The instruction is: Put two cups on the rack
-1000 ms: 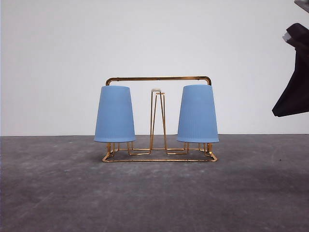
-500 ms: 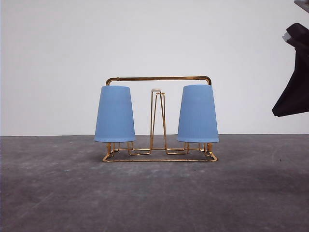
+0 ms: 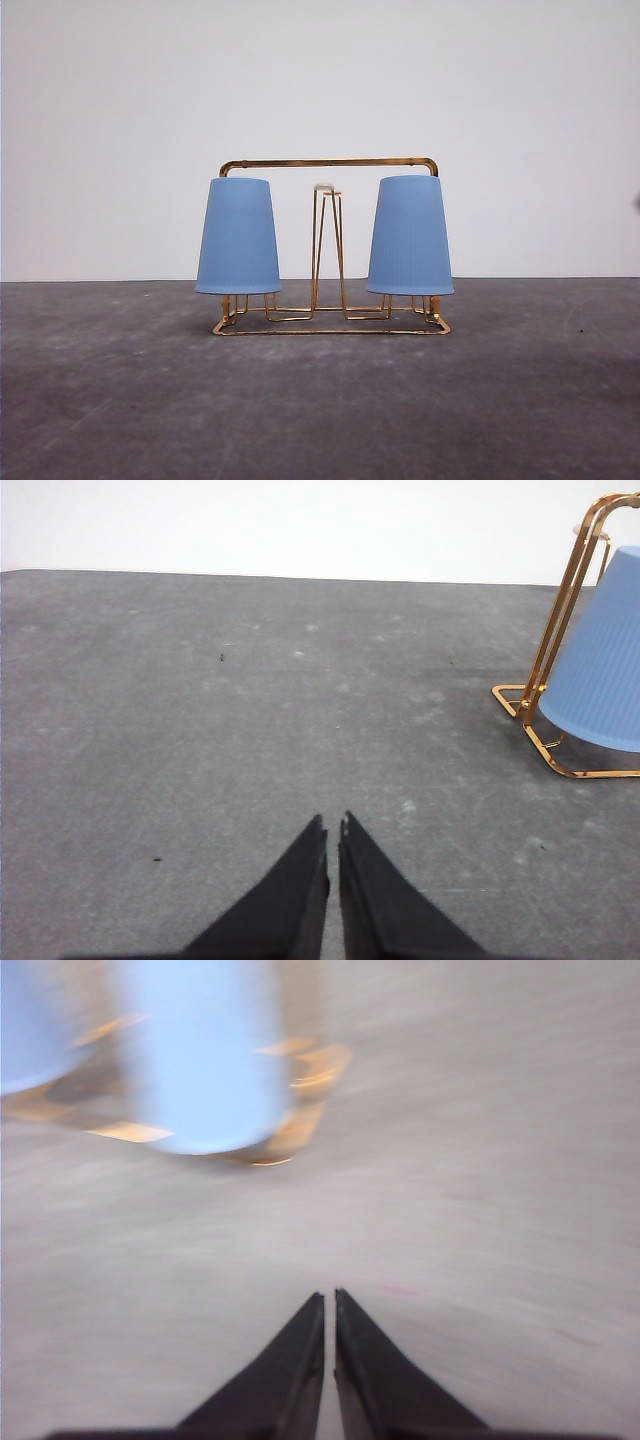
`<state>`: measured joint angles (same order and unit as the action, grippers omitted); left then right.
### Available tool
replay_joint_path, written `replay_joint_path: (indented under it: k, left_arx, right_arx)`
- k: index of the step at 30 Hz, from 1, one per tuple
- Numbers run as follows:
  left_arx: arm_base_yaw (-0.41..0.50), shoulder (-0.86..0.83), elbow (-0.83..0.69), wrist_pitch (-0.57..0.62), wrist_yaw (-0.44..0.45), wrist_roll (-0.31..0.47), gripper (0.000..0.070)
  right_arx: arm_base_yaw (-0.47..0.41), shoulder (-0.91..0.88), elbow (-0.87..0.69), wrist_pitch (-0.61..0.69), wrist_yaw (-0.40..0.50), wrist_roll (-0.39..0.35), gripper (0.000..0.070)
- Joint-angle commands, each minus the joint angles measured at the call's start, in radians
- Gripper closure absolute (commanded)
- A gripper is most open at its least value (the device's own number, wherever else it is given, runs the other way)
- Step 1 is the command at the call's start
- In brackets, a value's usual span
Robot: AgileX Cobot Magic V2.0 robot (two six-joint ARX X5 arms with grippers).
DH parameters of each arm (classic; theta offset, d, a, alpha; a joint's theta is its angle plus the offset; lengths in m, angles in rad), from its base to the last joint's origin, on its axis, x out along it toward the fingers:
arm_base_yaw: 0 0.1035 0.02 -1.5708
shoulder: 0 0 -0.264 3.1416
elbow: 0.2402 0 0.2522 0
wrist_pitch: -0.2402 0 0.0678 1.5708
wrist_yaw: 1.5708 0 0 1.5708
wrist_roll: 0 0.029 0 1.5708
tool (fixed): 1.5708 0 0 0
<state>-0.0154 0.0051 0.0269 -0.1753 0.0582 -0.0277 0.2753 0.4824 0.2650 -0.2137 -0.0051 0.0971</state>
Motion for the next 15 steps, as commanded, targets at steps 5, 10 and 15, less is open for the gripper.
replay_joint_path:
  k: [5,10,15]
  left_arx:
    - [0.0,0.0,-0.014,0.015,0.002,-0.003,0.07]
    - [0.0,0.0,-0.014,0.015,0.002,-0.003,0.07]
    - [0.0,-0.001,-0.014,0.015,0.002,-0.003,0.07]
  right_arx:
    - [-0.148,-0.283,-0.138,0.012,0.01,-0.03,0.0686]
    - [-0.244,-0.437,-0.214,0.012,0.006,-0.03,0.0686]
    - [-0.277,-0.479,-0.253,0.047,-0.011,-0.032,0.0686]
